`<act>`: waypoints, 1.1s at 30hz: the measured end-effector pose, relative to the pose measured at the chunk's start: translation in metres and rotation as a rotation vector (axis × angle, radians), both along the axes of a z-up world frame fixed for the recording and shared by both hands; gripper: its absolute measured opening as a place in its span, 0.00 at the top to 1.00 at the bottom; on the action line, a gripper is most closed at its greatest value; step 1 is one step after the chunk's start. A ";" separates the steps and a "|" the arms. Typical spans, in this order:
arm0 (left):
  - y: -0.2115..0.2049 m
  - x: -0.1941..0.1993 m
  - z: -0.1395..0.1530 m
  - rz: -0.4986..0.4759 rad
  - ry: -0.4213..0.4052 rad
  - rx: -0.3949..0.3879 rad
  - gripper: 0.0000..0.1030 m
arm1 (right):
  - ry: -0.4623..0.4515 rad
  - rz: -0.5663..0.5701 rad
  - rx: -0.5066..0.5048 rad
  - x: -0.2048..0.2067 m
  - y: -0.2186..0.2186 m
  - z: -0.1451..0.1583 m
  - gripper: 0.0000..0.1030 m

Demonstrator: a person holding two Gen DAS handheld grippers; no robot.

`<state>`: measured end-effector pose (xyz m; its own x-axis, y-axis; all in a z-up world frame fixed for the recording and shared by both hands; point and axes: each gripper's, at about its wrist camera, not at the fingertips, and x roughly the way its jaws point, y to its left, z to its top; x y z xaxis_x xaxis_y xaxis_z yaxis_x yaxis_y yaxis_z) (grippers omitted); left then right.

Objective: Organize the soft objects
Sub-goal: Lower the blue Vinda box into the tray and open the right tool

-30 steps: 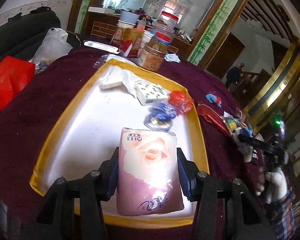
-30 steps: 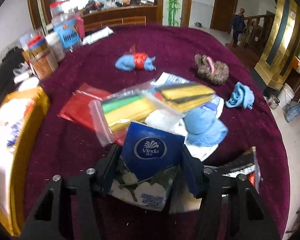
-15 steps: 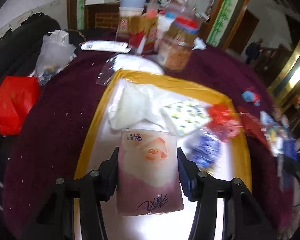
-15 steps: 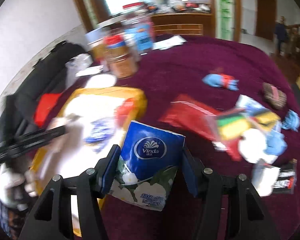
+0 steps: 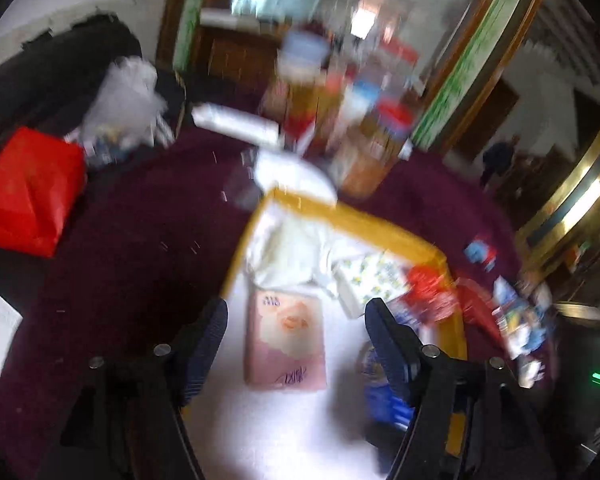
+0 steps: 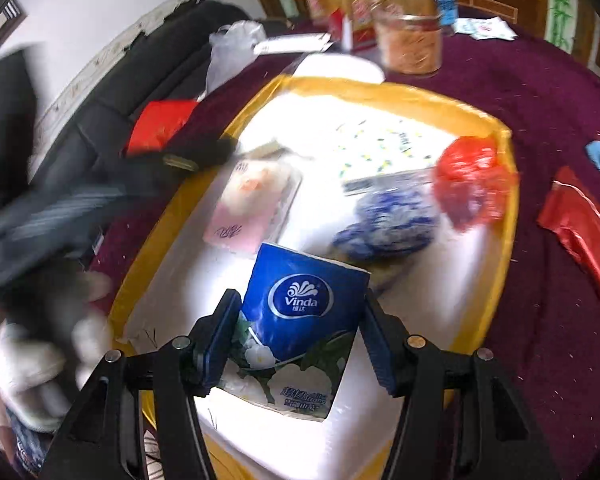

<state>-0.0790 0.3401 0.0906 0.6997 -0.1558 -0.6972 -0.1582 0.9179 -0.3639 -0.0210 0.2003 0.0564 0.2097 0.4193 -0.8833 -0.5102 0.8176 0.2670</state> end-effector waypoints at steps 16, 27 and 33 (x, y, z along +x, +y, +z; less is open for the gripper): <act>-0.021 -0.101 0.048 -0.011 -0.382 -0.131 0.14 | -0.172 -0.078 0.124 -0.007 -0.029 0.040 0.29; -0.132 -0.107 0.069 -0.204 -0.462 -0.081 0.00 | -0.633 -0.352 -0.027 -0.074 -0.210 0.105 0.00; -0.204 -0.086 0.045 -0.283 -0.334 -0.030 0.00 | -0.469 -0.713 0.071 -0.057 -0.383 0.082 0.00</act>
<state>-0.1649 0.1361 0.1351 0.8128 -0.3902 -0.4326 0.2287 0.8966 -0.3792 -0.0782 -0.1830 0.1384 0.7815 0.0993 -0.6159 0.0494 0.9743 0.2198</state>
